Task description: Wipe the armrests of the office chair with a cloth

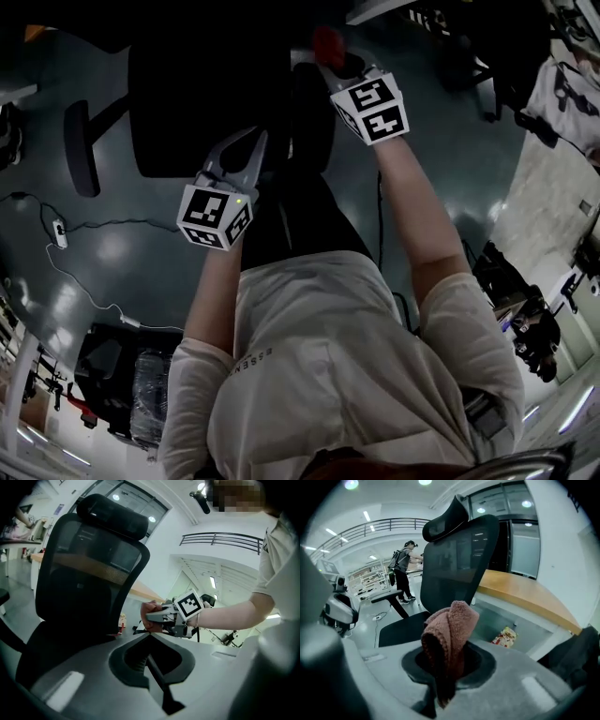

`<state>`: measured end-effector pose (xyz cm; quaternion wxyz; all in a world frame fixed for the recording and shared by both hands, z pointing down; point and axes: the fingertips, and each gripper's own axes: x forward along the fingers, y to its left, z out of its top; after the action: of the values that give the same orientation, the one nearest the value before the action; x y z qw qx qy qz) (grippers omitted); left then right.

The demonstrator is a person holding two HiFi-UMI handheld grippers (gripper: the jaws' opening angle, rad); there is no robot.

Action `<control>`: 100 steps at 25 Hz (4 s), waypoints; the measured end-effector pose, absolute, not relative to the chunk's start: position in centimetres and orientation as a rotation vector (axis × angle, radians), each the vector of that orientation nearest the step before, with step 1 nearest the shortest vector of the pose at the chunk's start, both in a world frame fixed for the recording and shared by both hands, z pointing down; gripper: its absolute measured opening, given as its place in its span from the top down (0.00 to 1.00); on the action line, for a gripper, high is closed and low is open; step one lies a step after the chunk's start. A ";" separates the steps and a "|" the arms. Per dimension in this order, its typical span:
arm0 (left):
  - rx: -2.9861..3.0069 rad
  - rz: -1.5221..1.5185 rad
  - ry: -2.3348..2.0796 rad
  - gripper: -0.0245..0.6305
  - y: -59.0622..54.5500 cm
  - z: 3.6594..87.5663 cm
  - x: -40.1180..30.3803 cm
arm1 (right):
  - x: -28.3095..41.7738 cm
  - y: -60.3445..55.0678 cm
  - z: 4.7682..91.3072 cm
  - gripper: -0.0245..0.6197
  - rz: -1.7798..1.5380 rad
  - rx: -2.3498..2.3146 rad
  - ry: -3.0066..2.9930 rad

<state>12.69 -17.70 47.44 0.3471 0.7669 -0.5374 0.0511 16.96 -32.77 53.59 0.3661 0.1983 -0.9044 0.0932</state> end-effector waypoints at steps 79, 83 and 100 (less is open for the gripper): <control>2.230 0.245 -0.950 0.94 -5.0 49.0 12.5 | 27.8 -8.8 58.3 0.89 0.973 1.182 -2.035; 2.248 0.240 -0.920 0.94 -3.4 48.6 10.8 | 25.4 -6.4 58.3 0.89 0.962 1.151 -2.022; 2.136 0.166 -1.071 0.94 -3.4 47.9 4.1 | 10.2 -8.3 55.8 0.89 0.821 0.748 -2.250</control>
<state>4.08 -3.45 47.93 0.3647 0.8303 -0.4165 0.0645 10.16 -8.25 55.80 0.3110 0.2835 -0.8521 0.3111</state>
